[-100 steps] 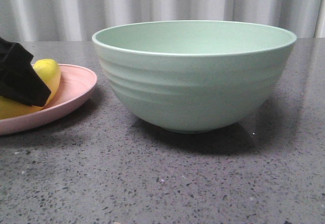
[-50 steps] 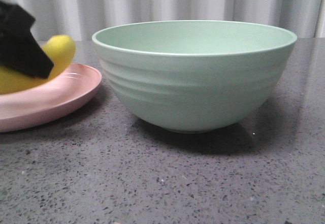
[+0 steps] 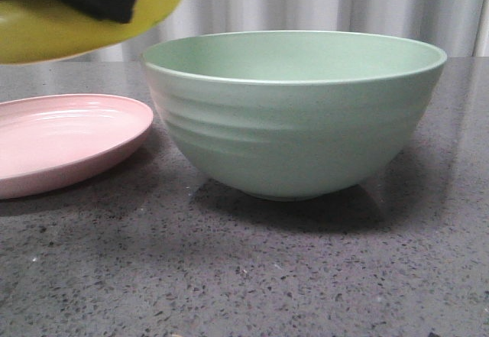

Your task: Transfer banana from pink plate to green bowl

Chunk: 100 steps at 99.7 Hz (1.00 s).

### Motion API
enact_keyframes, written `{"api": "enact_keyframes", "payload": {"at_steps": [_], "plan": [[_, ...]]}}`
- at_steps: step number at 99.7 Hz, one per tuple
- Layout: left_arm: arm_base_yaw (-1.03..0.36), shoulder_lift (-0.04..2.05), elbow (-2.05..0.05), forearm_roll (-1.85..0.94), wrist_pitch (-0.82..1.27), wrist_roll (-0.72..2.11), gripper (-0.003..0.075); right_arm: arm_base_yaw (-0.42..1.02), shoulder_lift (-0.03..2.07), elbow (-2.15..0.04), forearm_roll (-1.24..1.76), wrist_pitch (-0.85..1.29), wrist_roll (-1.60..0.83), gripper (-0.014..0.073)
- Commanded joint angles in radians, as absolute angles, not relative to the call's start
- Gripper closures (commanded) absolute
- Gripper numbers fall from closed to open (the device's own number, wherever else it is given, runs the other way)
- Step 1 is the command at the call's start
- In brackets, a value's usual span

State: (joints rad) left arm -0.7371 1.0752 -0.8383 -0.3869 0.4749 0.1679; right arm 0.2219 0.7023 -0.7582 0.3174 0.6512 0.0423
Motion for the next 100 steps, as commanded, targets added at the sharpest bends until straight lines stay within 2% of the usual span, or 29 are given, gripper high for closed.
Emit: {"api": "enact_keyframes", "payload": {"at_steps": [1,21,39,78,100], "plan": [[-0.794,1.053,-0.877,-0.44,0.357,0.168,0.0489,0.274,0.756,-0.82,0.404,0.553,0.026,0.0241],[-0.884,1.056,-0.877,-0.44,0.303,0.168,0.0489,0.39,0.88,-0.872,0.55,0.469,0.026,0.0228],[-0.908,1.081,-0.877,-0.441,0.302,0.168,0.0489,0.467,1.009,-0.912,0.661,0.378,0.026,0.0228],[-0.916,1.09,-0.877,-0.443,0.299,0.168,0.0489,0.527,1.232,-1.047,0.721,0.357,0.026,0.0228],[-0.916,1.09,-0.877,-0.443,0.301,0.168,0.0489,0.527,1.284,-1.068,0.731,0.37,0.026,0.0228]]}}
